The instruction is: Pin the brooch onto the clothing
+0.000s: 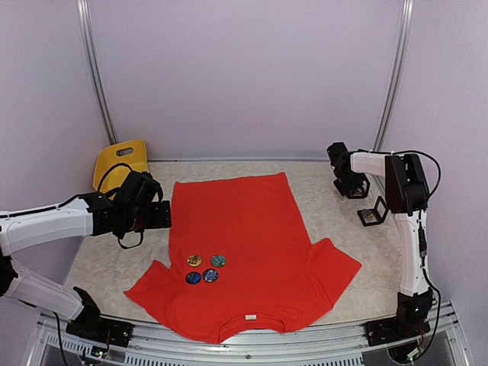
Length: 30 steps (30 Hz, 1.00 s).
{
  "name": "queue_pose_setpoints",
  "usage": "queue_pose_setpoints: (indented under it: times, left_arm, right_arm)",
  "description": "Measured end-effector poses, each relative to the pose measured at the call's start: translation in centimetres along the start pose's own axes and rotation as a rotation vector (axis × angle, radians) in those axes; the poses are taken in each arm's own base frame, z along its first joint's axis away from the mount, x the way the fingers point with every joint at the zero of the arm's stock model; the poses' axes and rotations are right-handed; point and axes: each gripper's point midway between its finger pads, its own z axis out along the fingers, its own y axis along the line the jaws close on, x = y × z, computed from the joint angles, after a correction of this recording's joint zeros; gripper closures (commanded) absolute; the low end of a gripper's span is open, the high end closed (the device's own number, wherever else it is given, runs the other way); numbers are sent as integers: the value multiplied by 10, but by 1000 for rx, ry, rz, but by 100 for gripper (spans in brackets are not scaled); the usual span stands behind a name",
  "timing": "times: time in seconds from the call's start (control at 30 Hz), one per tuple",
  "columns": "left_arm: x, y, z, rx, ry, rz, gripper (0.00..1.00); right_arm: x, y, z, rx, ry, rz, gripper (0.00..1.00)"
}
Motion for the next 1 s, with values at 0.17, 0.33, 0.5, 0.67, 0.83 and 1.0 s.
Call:
queue_pose_setpoints:
  times: [0.17, 0.33, 0.5, 0.67, 0.83, 1.0]
  left_arm:
    - [4, -2, 2, 7, 19, 3, 14]
    - [6, -3, 4, 4, 33, 8, 14]
    - [7, -3, 4, 3, 37, 11, 14]
    - [8, -2, 4, -1, 42, 14, 14]
    - [8, -2, 4, -1, 42, 14, 14]
    - [8, -2, 4, 0, 43, 14, 14]
  right_arm:
    - [-5, 3, 6, 4, -4, -21, 69]
    - [-10, 0, 7, 22, -15, -30, 73]
    - [-12, -4, 10, 56, -17, -43, 73]
    - [-14, -10, 10, 79, -23, -50, 72]
    - [-14, -14, 12, 107, -26, -61, 84]
    - [-8, -13, 16, 124, -15, -77, 100]
